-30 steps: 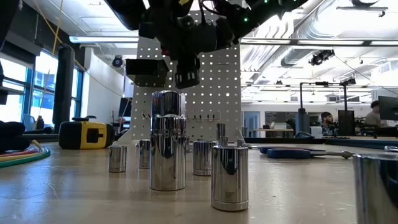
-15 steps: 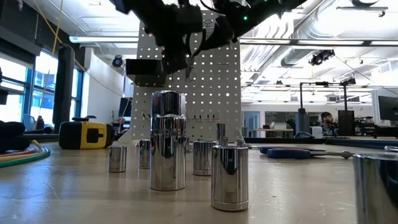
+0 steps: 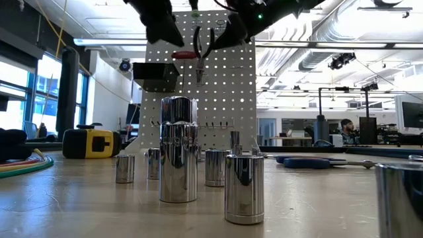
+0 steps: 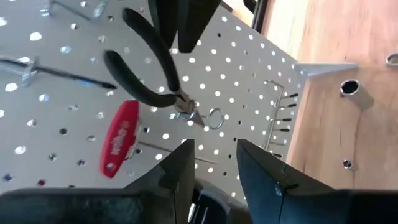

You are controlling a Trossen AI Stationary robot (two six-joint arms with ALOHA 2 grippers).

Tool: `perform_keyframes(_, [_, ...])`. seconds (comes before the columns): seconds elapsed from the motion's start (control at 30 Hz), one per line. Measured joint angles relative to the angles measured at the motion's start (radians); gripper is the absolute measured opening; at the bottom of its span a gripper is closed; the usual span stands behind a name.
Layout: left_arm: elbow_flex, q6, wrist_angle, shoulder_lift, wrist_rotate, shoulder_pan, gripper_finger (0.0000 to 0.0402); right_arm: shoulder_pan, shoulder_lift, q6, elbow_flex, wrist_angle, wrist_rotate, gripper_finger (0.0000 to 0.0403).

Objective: Hang tools onto peg board
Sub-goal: Hang the black pliers on the white peg board

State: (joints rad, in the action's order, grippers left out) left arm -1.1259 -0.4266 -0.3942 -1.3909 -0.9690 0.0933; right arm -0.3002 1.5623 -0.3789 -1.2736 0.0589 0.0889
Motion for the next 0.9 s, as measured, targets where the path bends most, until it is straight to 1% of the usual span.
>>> perform_keyframes(0.23, [0.000, 0.024, -0.034, 0.065, 0.044, 0.014, 0.0113, -0.001, -0.001, 0.015, 0.000, -0.082, -0.003, 0.0103])
perform_keyframes(0.47, [0.000, 0.033, -0.084, 0.069, 0.057, 0.025, 0.0113, -0.001, 0.001, 0.024, 0.000, -0.086, 0.008, 0.0103])
perform_keyframes(0.73, [0.000, 0.033, -0.089, 0.069, 0.062, 0.039, 0.0113, -0.001, 0.003, 0.064, 0.000, -0.077, 0.015, 0.0102])
perform_keyframes(0.83, [0.000, 0.032, -0.089, 0.069, 0.063, 0.041, 0.0113, -0.001, 0.003, 0.065, 0.000, -0.077, 0.015, 0.0085])
perform_keyframes(0.9, [0.000, 0.032, -0.094, 0.069, 0.063, 0.041, 0.0113, -0.001, 0.003, 0.064, 0.000, -0.082, 0.020, 0.0059])
